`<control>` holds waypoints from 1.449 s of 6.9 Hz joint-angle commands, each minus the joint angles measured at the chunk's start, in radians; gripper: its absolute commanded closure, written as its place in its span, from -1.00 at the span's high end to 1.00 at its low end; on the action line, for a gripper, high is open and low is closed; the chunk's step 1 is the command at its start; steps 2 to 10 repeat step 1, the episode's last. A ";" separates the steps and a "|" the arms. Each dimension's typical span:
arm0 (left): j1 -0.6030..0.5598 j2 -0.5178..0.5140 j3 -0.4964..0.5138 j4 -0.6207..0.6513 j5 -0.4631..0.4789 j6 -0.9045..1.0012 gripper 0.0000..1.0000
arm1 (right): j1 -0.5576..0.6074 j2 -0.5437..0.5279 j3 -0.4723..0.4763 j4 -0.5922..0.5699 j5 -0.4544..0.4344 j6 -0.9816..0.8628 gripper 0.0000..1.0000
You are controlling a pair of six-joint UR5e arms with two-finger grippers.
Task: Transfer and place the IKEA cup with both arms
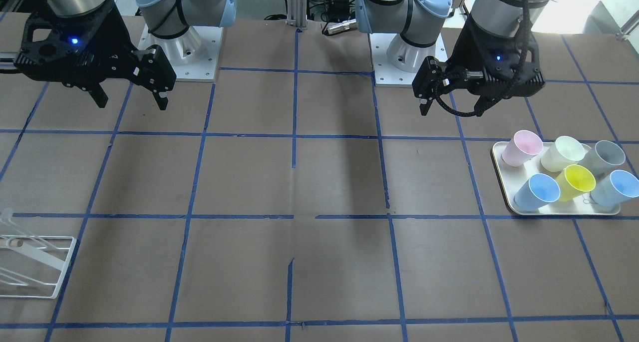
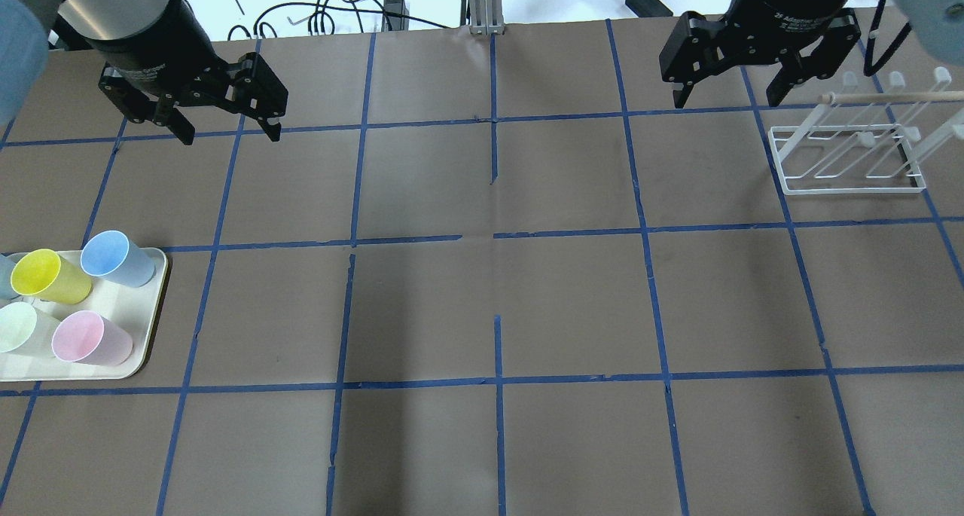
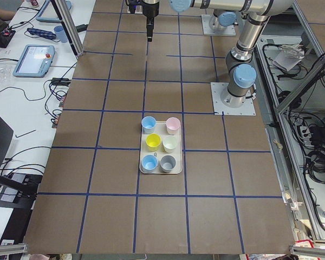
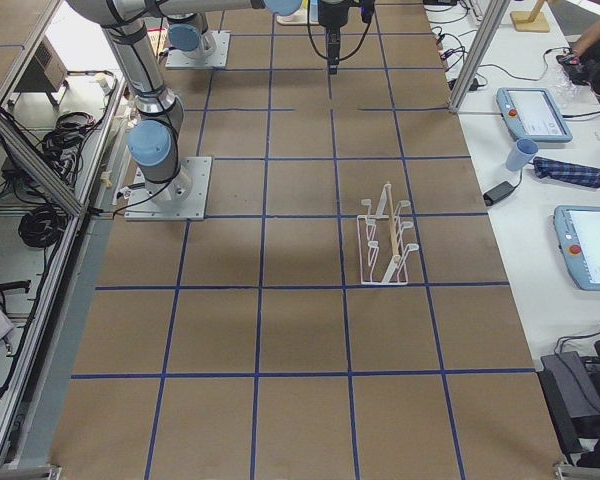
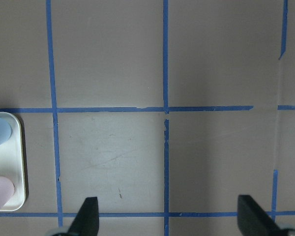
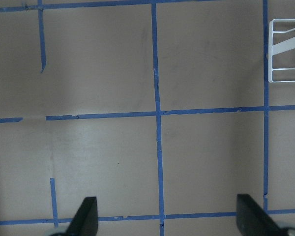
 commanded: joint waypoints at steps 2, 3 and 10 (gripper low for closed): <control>0.000 0.015 -0.004 -0.002 0.000 0.064 1.00 | 0.000 0.000 0.002 0.000 -0.002 0.000 1.00; 0.000 0.015 -0.004 -0.002 0.000 0.064 1.00 | 0.000 0.000 0.002 0.000 -0.002 0.000 1.00; 0.000 0.015 -0.004 -0.002 0.000 0.064 1.00 | 0.000 0.000 0.002 0.000 -0.002 0.000 1.00</control>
